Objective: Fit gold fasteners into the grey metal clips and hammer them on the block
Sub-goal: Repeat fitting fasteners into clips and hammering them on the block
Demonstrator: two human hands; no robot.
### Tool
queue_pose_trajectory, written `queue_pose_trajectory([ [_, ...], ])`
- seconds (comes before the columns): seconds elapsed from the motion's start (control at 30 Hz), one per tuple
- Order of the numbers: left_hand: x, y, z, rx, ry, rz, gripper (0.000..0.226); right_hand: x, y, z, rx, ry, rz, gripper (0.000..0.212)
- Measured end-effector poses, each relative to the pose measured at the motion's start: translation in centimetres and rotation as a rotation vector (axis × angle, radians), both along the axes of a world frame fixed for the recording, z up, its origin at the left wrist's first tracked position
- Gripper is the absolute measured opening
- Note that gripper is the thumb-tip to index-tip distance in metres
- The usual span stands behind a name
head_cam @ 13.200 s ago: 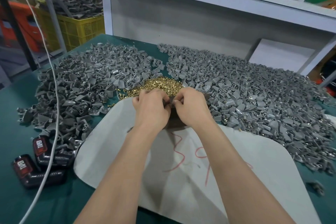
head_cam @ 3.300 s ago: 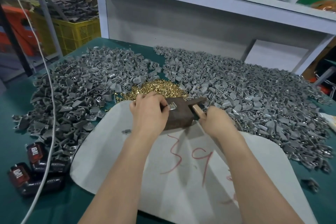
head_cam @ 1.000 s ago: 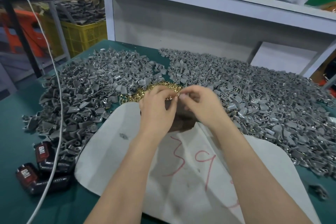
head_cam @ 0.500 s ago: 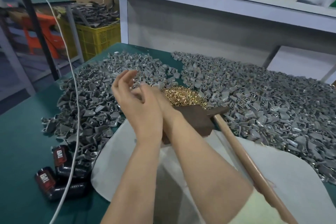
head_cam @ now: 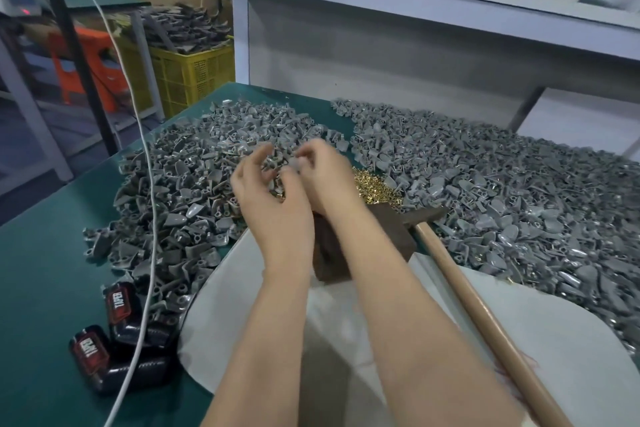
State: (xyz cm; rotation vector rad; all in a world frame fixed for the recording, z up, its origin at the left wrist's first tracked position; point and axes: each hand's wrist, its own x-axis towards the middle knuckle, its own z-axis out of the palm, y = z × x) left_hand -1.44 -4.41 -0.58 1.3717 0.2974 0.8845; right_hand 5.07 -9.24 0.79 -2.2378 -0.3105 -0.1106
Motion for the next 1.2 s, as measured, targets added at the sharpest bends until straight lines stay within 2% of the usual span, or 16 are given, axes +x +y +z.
queue_pose_trajectory([
  [0.07,0.5,-0.3,-0.8,0.110,0.072,-0.135,0.028,-0.9,-2.5,0.5,0.162,0.016,-0.037,0.006],
  [0.1,0.7,-0.6,-1.2,0.199,0.104,-0.195,0.026,-1.4,-4.2,0.5,0.175,-0.013,-0.047,0.004],
  [0.23,0.4,-2.1,-1.8,0.393,0.151,-0.330,0.012,-3.5,-8.6,-0.2,0.085,-0.083,0.006,0.011],
  [0.3,0.4,-2.1,-2.1,0.397,0.174,-0.333,0.004,-3.8,-8.7,-0.6,0.057,-0.081,0.054,0.013],
  [0.43,0.8,-1.4,-2.3,0.329,0.210,-0.319,0.016,-3.6,-8.9,-0.3,0.095,-0.064,0.137,0.025],
  [0.57,0.8,-1.6,-2.3,0.391,0.266,-0.304,0.017,-3.4,-9.3,-0.7,0.141,-0.056,0.143,0.029],
  [0.7,0.8,-2.0,-2.3,0.459,0.262,-0.280,0.005,-2.9,-9.6,-1.0,0.164,-0.048,0.118,0.031],
  [0.8,0.8,-2.4,-2.4,0.449,0.264,-0.315,0.007,-2.5,-9.9,-1.4,0.255,-0.021,0.002,0.030],
  [0.9,0.6,-2.6,-2.4,0.425,0.254,-0.287,0.021,-2.0,-10.5,-2.0,0.057,-0.077,-0.201,0.024],
  [0.97,0.5,-2.7,-2.3,0.404,0.247,-0.265,0.026,-1.9,-10.4,-2.2,-0.090,-0.073,-0.259,0.023],
  [1.1,0.5,-3.0,-2.6,0.407,0.219,-0.193,0.021,-0.7,-8.6,-1.8,-0.377,-0.005,-0.209,0.023],
  [1.2,0.7,-3.1,-2.8,0.411,0.228,-0.148,0.005,1.3,-6.7,-1.2,-0.541,0.186,-0.109,0.037],
])
